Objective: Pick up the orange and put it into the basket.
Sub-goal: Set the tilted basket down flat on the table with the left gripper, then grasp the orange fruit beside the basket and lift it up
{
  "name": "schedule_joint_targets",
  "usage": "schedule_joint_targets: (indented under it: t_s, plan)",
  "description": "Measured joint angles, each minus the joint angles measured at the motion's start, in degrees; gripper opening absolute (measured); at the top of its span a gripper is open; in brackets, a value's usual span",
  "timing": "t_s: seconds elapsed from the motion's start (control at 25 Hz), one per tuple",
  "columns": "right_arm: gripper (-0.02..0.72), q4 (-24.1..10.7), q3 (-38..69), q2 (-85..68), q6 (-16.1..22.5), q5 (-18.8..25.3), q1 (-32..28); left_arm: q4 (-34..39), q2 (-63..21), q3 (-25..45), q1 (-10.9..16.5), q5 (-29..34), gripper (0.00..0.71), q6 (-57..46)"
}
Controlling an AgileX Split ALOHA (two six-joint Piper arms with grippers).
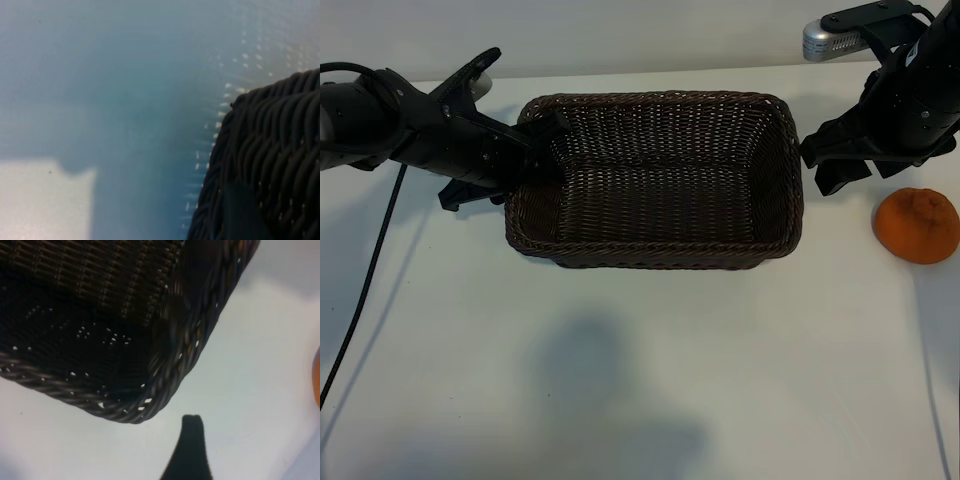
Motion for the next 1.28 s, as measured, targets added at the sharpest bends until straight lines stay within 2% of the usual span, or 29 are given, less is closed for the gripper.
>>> schedule_joint_targets:
  t_s: [0.36, 0.44, 0.56, 0.64, 0.68, 0.8, 1.0, 1.28]
  plan:
    - [0.595, 0.0, 0.0, 0.0, 0.0, 0.07, 0.0, -0.36, 0.0, 0.0, 0.0, 0.91, 0.332, 0.58]
    - [0.595, 0.0, 0.0, 0.0, 0.0, 0.19, 0.0, -0.64, 0.0, 0.0, 0.0, 1.84, 0.39, 0.58]
    - [0.595, 0.0, 0.0, 0.0, 0.0, 0.45, 0.0, -1.04, -0.23, -0.17, 0.0, 2.84, 0.583, 0.58]
    - [0.595, 0.0, 0.0, 0.0, 0.0, 0.62, 0.0, -0.69, -0.68, -0.37, 0.0, 3.47, 0.672, 0.58]
    - [0.595, 0.0, 0.0, 0.0, 0.0, 0.7, 0.0, 0.02, -1.23, -0.42, 0.0, 3.75, 0.693, 0.53]
    - [0.595, 0.0, 0.0, 0.0, 0.0, 1.17, 0.0, 3.27, -3.47, -0.48, 0.0, 5.15, 0.701, -0.05]
    - [0.595, 0.0, 0.0, 0.0, 0.0, 1.49, 0.0, 11.49, -7.78, -0.68, 0.0, 7.27, 0.675, -4.77]
    - [0.595, 0.0, 0.0, 0.0, 0.0, 1.72, 0.0, 21.58, -9.74, -8.42, -0.06, 18.76, 0.66, -8.73]
